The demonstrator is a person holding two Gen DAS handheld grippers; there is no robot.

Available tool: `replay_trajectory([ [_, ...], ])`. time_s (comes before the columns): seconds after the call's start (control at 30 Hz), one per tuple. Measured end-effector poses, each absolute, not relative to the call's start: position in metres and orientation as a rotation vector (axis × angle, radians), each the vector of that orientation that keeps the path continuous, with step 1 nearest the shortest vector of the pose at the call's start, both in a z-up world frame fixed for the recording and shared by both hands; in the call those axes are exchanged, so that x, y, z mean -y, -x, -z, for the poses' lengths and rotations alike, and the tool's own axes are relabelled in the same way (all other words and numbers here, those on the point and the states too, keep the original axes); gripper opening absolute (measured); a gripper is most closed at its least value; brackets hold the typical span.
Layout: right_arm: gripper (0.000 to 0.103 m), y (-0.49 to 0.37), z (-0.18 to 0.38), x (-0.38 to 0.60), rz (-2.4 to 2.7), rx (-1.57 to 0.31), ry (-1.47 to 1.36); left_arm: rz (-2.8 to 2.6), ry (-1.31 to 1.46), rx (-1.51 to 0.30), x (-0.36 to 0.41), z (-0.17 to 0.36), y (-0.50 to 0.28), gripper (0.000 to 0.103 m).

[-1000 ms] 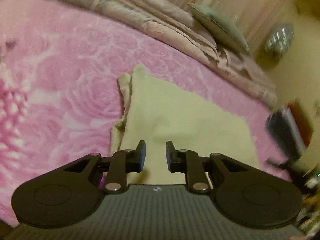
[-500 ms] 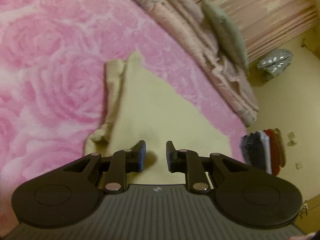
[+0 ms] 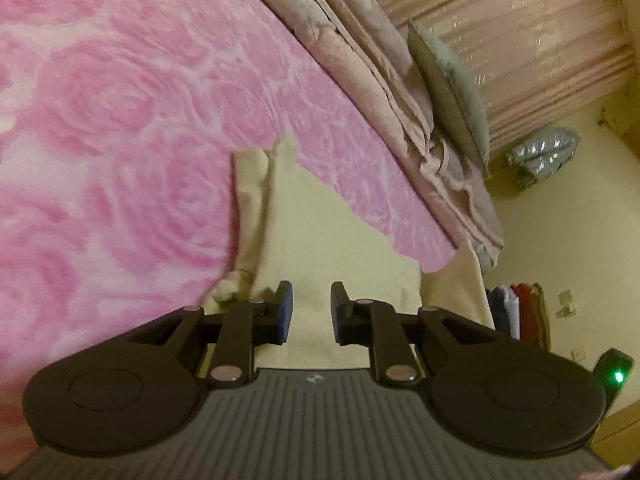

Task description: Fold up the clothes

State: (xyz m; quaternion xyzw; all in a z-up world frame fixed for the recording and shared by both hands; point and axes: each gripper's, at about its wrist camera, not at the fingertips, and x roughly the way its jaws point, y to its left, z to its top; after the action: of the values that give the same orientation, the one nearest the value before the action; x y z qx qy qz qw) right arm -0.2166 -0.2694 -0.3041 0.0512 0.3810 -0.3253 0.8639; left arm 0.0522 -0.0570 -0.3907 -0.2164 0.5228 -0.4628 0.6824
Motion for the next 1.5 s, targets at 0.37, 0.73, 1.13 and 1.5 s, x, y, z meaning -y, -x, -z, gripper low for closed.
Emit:
replay_trajectory([
  [0.37, 0.036, 0.180, 0.373, 0.184, 0.553, -0.882, 0.115, 0.936, 0.544, -1.198, -0.005, 0.391, -0.061, 0.015],
  [0.73, 0.065, 0.309, 0.288, 0.328, 0.593, -0.635, -0.566, 1.204, 0.570, -1.319, 0.082, 0.397, -0.025, 0.032],
  [1.13, 0.036, 0.304, 0.353, 0.390, 0.567, -0.691, -0.950, 1.238, 0.491, -1.360, 0.149, 0.414, -0.015, 0.021],
  [1.5, 0.019, 0.249, 0.344, 0.338, 0.328, -0.679, -0.858, 1.218, 0.431, -1.095, 0.078, 0.374, -0.055, 0.014],
])
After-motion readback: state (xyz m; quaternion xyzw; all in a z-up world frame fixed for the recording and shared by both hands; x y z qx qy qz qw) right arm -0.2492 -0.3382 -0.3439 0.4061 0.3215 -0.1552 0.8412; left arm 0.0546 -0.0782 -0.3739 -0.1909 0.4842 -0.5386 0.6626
